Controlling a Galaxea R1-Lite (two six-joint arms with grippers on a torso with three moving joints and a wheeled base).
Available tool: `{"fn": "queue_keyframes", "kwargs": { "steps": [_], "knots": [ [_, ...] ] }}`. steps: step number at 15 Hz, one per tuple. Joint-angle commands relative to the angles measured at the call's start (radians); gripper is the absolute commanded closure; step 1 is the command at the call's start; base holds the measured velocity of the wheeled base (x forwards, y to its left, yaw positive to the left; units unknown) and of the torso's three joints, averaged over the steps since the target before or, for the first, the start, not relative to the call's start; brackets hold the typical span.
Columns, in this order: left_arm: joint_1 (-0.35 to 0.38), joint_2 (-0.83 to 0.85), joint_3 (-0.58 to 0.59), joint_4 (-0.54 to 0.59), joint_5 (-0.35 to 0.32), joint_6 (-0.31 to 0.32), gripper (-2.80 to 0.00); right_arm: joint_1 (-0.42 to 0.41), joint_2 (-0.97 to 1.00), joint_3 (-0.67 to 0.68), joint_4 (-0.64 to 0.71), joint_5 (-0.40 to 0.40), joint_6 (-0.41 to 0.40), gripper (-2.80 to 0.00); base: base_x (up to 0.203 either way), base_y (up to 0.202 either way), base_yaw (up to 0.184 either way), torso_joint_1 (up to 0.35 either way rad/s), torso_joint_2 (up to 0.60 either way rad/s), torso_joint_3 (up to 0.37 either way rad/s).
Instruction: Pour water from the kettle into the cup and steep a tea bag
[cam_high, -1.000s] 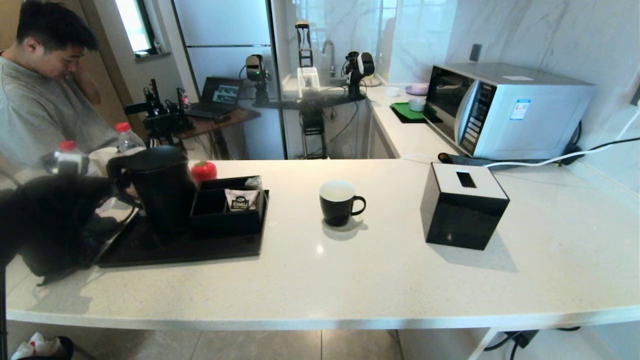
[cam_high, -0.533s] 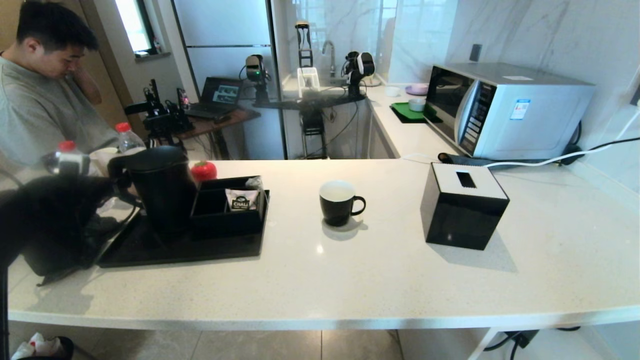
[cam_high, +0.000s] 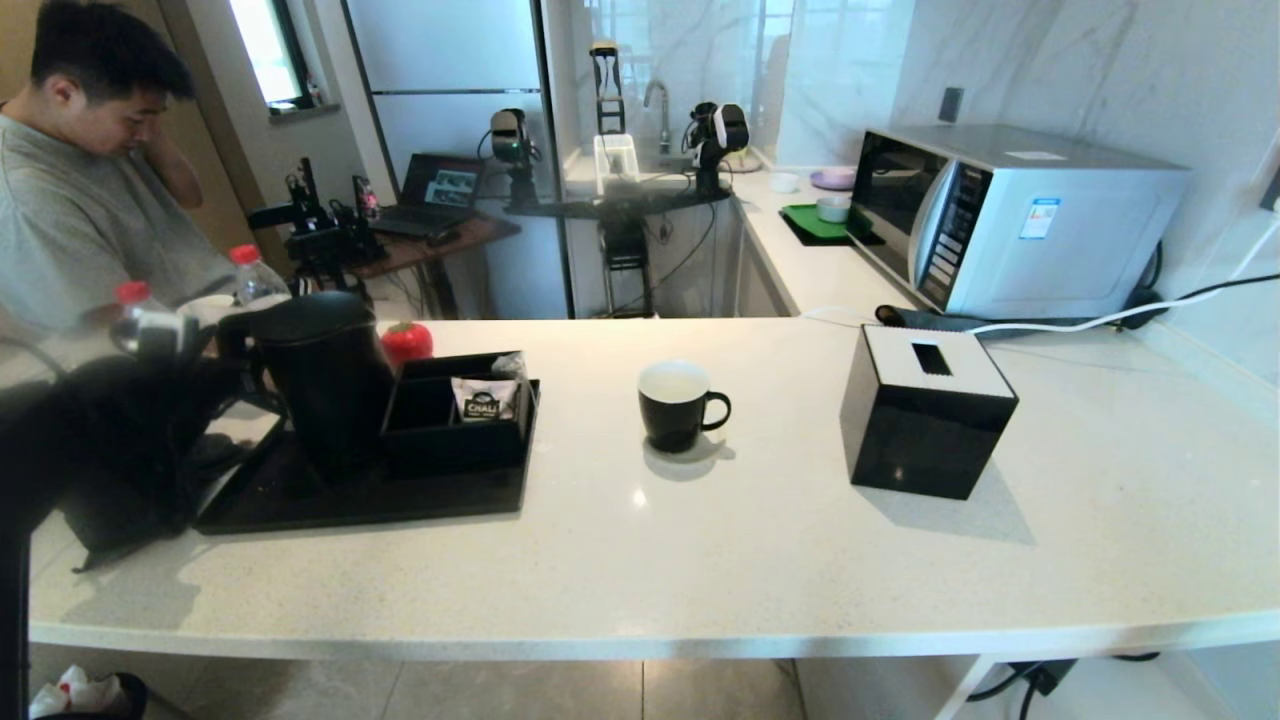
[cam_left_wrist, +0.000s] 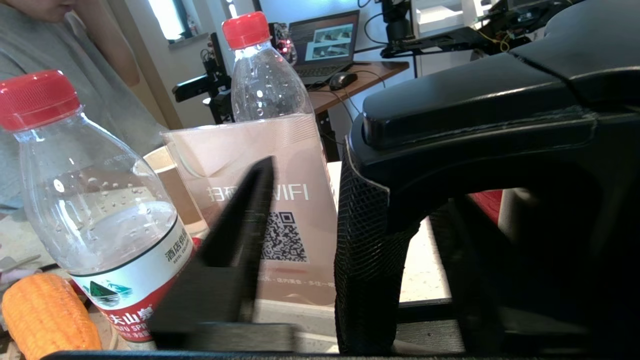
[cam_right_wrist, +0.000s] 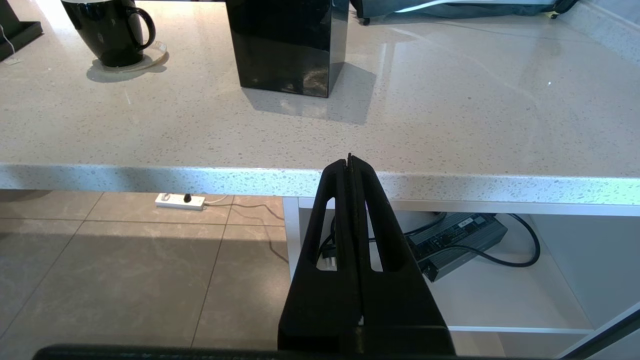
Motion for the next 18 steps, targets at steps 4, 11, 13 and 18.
{"fn": "queue_keyframes", "kwargs": {
  "steps": [4,11,13,18],
  "knots": [
    [0.001,-0.001,-0.001,-0.009,-0.001,0.000,0.00,0.000,0.001,0.000,0.000,0.001,-0.001,0.00,0.000,0.000,0.000,0.000,0.00,0.000],
    [-0.004,-0.015,0.006,-0.032,0.001,-0.004,0.00,0.000,0.001,0.000,0.000,0.001,-0.001,0.00,0.000,0.000,0.000,0.000,0.00,0.000],
    [-0.003,-0.025,0.032,-0.068,0.007,-0.018,0.00,0.000,0.001,0.000,0.000,0.001,-0.001,0.00,0.000,0.000,0.000,0.000,0.00,0.000],
    [0.013,-0.093,0.168,-0.111,0.016,-0.044,0.00,0.000,0.001,0.000,0.000,0.001,-0.001,0.00,0.000,0.000,0.000,0.000,0.00,0.000]
  ]
}}
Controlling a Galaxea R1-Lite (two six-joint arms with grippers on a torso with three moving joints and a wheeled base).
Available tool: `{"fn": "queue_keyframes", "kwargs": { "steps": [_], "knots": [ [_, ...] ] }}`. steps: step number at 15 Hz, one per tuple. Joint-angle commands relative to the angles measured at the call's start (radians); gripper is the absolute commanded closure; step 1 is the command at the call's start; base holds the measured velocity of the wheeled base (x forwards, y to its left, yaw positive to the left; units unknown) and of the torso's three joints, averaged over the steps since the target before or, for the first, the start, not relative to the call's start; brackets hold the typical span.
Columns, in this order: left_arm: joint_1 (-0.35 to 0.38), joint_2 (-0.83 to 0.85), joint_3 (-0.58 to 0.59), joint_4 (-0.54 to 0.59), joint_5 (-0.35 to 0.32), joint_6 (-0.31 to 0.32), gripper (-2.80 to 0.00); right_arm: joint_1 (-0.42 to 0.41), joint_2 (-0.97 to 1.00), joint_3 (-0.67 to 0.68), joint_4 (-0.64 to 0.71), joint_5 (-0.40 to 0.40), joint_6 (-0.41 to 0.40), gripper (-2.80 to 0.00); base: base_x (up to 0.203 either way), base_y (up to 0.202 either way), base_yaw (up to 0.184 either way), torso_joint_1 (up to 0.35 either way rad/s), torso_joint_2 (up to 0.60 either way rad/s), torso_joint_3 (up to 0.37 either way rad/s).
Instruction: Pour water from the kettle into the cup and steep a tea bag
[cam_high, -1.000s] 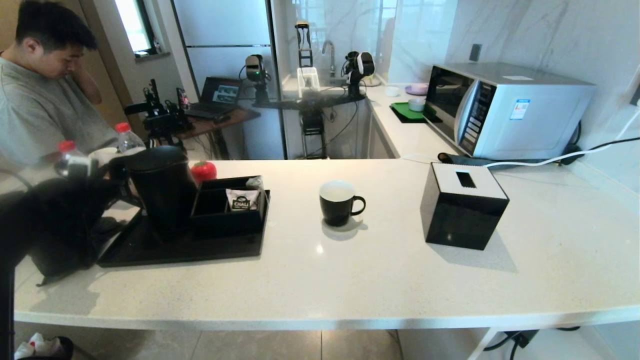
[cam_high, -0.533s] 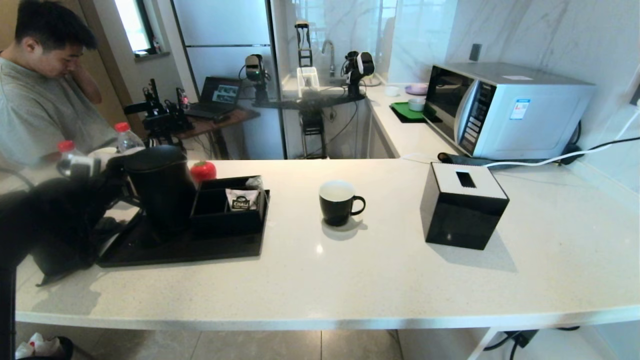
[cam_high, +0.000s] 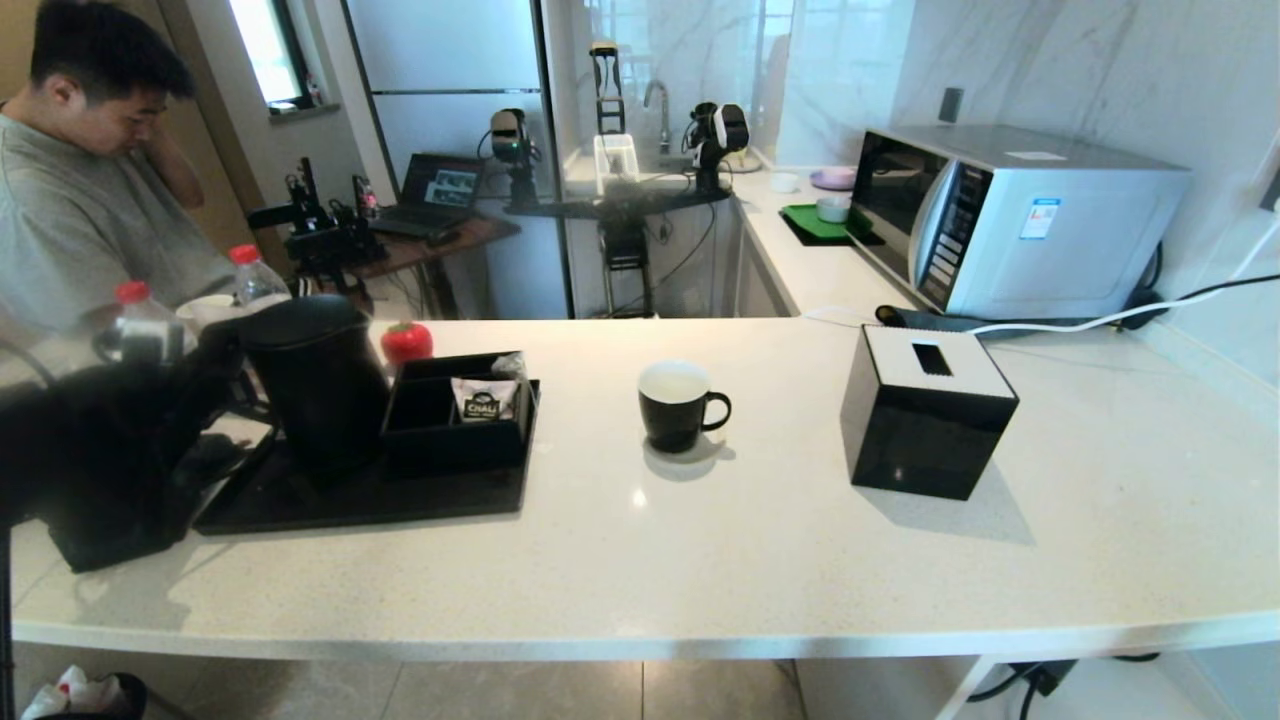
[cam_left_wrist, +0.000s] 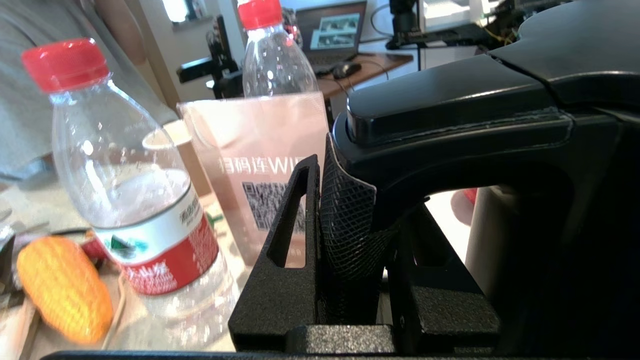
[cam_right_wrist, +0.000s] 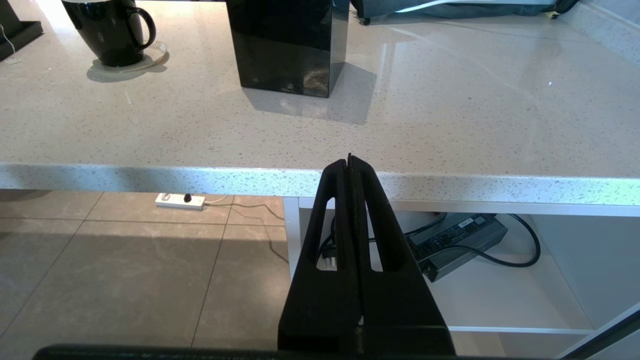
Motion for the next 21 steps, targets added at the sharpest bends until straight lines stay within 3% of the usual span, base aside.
{"fn": "queue_keyframes", "kwargs": {
  "steps": [1,16,21],
  "knots": [
    [0.015,-0.045,0.045,-0.047,-0.003,-0.004,0.00,0.000,0.001,0.000,0.000,0.001,0.000,0.00,0.000,0.000,0.000,0.000,0.00,0.000],
    [0.062,-0.132,0.066,-0.047,-0.003,-0.053,0.00,0.000,0.001,0.000,0.000,0.001,0.000,0.00,0.000,0.000,0.000,0.000,0.00,0.000],
    [0.064,-0.197,0.141,-0.047,-0.006,-0.071,0.00,0.000,0.001,0.000,0.000,0.001,0.000,0.00,0.000,0.000,0.000,0.000,0.00,0.000]
  ]
}}
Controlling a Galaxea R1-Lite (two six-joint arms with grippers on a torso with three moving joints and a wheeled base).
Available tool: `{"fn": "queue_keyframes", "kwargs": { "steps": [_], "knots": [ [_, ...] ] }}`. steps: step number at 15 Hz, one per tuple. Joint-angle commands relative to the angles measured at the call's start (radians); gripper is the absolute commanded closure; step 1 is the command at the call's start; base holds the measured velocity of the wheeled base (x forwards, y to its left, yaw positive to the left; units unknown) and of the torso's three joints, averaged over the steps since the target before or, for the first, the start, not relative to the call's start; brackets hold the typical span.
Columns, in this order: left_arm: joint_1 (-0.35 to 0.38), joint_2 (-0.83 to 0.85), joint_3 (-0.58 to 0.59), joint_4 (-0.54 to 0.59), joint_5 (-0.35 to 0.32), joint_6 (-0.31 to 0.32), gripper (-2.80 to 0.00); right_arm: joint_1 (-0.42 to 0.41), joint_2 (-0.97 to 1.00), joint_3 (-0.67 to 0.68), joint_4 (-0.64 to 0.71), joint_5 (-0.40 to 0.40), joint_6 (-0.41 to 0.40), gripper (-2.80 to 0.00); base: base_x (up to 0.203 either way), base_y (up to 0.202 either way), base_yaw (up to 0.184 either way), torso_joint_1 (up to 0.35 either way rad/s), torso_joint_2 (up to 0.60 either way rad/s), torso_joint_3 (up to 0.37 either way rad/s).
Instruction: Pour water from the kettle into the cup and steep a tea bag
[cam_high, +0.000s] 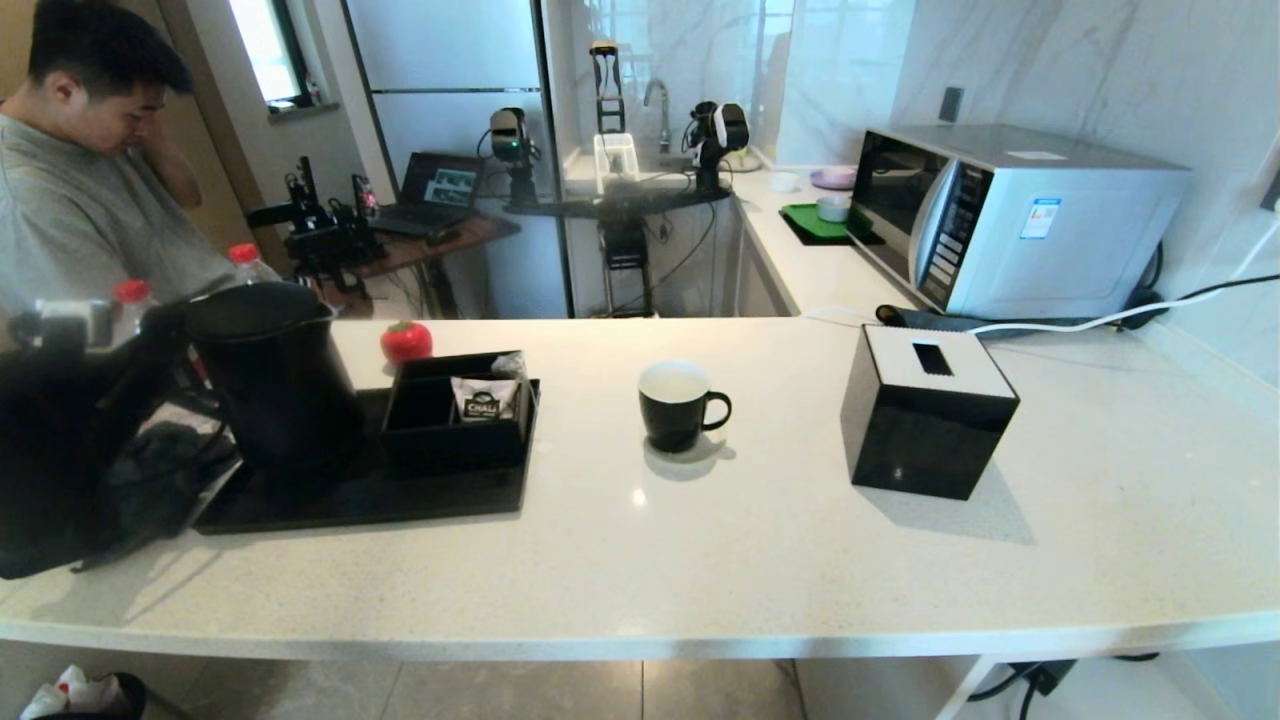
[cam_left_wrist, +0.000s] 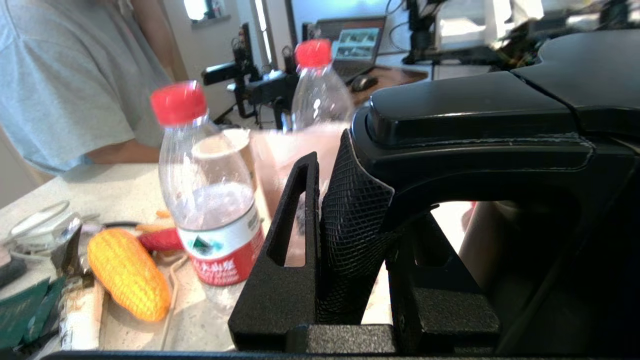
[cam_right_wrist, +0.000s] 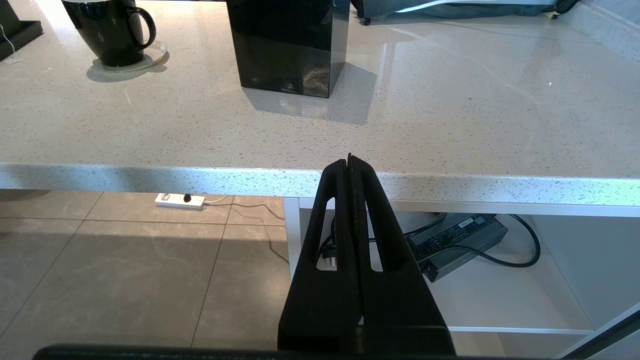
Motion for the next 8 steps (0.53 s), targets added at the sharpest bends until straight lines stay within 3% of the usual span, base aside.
{"fn": "queue_keyframes", "kwargs": {
  "steps": [1,8],
  "knots": [
    [-0.002,-0.051,0.025,-0.050,-0.002,-0.002,0.00,0.000,0.001,0.000,0.000,0.001,-0.001,0.00,0.000,0.000,0.000,0.000,0.00,0.000],
    [-0.013,-0.181,0.151,-0.050,-0.006,-0.005,0.00,0.000,0.001,0.000,0.000,0.001,-0.001,0.00,0.000,0.000,0.000,0.000,0.00,0.000]
  ]
}}
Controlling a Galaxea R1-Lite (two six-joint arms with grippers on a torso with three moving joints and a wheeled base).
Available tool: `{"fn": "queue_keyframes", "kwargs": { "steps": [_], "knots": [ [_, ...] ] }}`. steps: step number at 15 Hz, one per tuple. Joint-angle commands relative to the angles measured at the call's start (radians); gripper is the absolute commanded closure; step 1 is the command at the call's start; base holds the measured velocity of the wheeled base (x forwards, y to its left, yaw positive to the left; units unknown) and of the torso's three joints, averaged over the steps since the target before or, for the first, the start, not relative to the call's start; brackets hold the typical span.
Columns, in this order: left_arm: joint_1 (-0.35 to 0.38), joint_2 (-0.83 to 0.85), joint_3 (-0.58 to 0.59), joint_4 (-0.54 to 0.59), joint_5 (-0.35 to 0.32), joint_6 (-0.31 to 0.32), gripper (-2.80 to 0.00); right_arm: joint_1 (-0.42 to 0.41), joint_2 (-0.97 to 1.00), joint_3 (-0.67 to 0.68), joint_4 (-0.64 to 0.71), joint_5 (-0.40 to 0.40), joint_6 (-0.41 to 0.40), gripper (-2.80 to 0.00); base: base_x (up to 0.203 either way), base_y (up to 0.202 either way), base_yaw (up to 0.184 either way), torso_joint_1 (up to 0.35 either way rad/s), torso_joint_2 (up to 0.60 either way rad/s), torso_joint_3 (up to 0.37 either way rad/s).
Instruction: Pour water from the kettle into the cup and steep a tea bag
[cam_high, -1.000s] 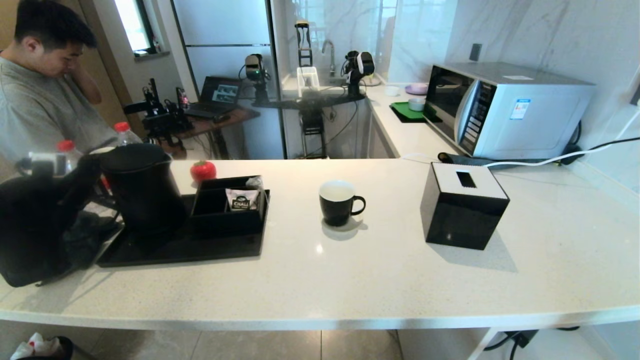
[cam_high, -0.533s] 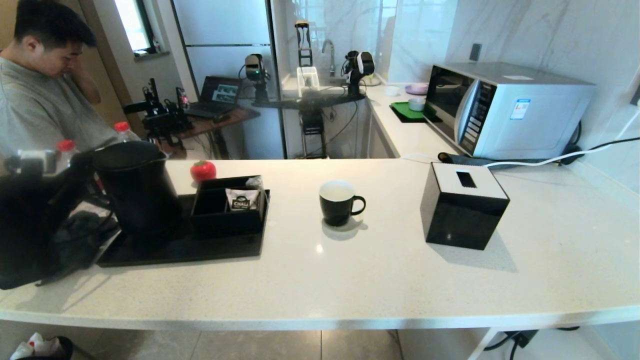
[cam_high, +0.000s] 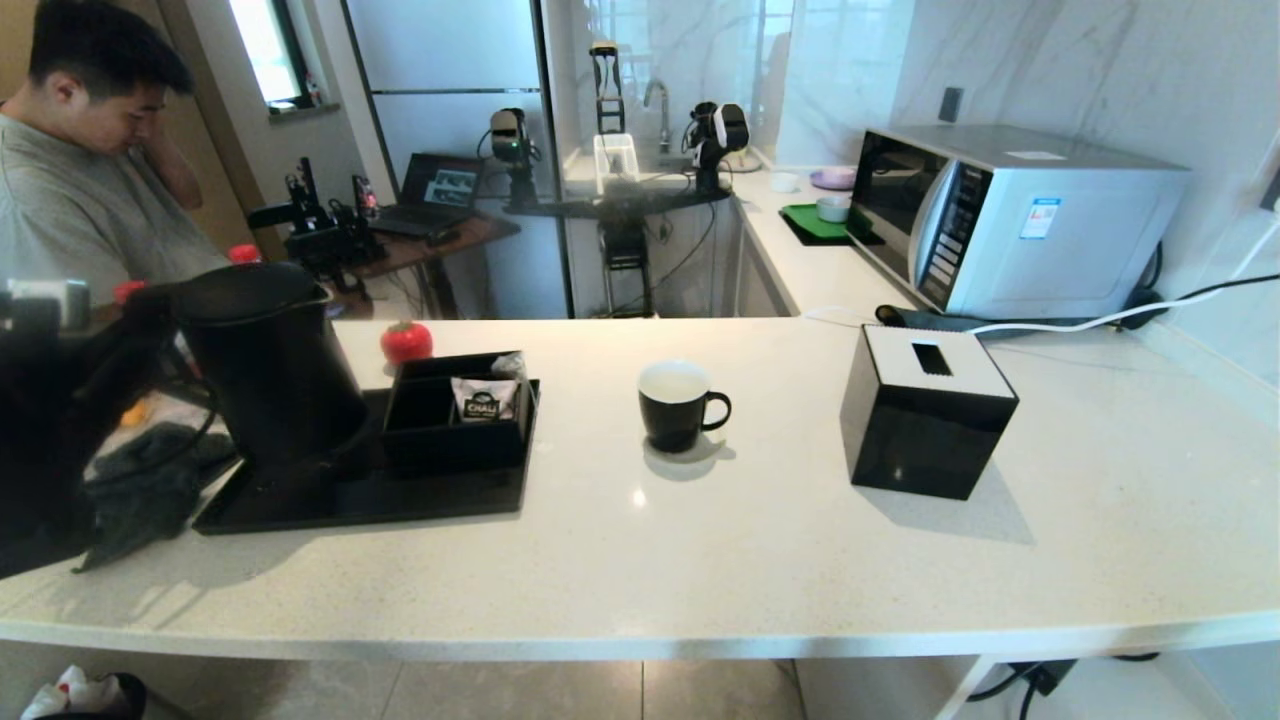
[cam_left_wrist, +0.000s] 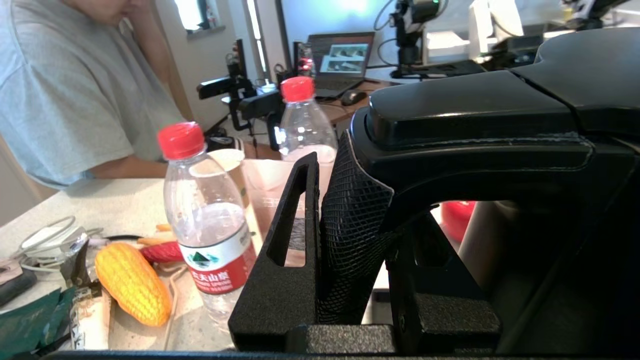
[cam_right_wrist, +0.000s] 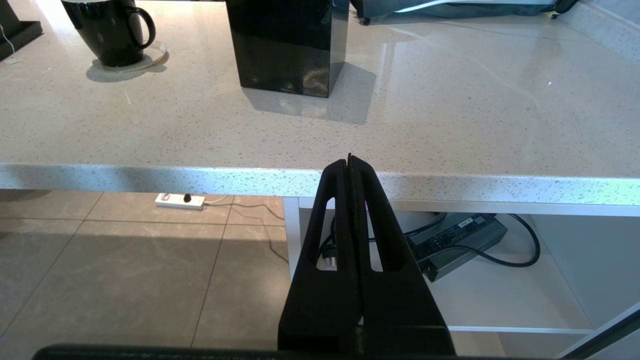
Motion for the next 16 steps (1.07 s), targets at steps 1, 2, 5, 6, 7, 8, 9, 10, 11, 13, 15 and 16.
{"fn": "queue_keyframes", "kwargs": {
  "steps": [1,2,5,6,7,8,9,10,11,13,15,16],
  "knots": [
    [-0.001,-0.071,0.047,-0.046,-0.004,-0.001,0.00,0.000,0.001,0.000,0.000,0.001,-0.001,0.00,0.000,0.000,0.000,0.000,0.00,0.000],
    [-0.001,-0.092,0.066,-0.046,-0.006,-0.003,0.00,0.000,0.001,0.000,0.000,0.001,-0.001,0.00,0.000,0.000,0.000,0.000,0.00,0.000],
    [-0.001,-0.162,0.146,-0.046,-0.008,-0.006,0.00,0.000,0.001,0.000,0.000,0.001,-0.001,0.00,0.000,0.000,0.000,0.000,0.00,0.000],
    [-0.001,-0.187,0.176,-0.046,-0.008,-0.006,0.00,0.000,0.001,0.000,0.000,0.001,-0.001,0.00,0.000,0.000,0.000,0.000,0.00,0.000],
    [-0.003,-0.213,0.207,-0.046,-0.008,-0.006,0.00,0.000,0.001,0.000,0.000,0.001,-0.001,0.00,0.000,0.000,0.000,0.000,0.00,0.000],
    [-0.009,-0.237,0.237,-0.046,-0.008,-0.006,0.00,0.000,0.001,0.000,0.000,0.001,-0.001,0.00,0.000,0.000,0.000,0.000,0.00,0.000],
    [-0.016,-0.265,0.272,-0.046,-0.008,-0.006,0.00,0.000,0.001,0.000,0.000,0.001,-0.001,0.00,0.000,0.000,0.000,0.000,0.00,0.000],
    [-0.028,-0.293,0.303,-0.046,-0.008,-0.006,0.00,0.000,0.001,0.000,0.000,0.001,-0.001,0.00,0.000,0.000,0.000,0.000,0.00,0.000],
    [-0.041,-0.319,0.327,-0.046,-0.008,-0.006,0.00,0.000,0.001,0.000,0.000,0.001,-0.001,0.00,0.000,0.000,0.000,0.000,0.00,0.000],
    [-0.073,-0.375,0.375,-0.046,-0.007,-0.006,0.00,0.000,0.001,0.000,0.000,0.001,-0.001,0.00,0.000,0.000,0.000,0.000,0.00,0.000],
    [-0.109,-0.434,0.431,-0.046,-0.007,-0.004,0.00,0.000,0.001,0.000,0.000,0.001,-0.001,0.00,0.000,0.000,0.000,0.000,0.00,0.000],
    [-0.133,-0.466,0.464,-0.046,-0.005,-0.004,0.00,0.000,0.001,0.000,0.000,0.001,-0.001,0.00,0.000,0.000,0.000,0.000,0.00,0.000]
  ]
}}
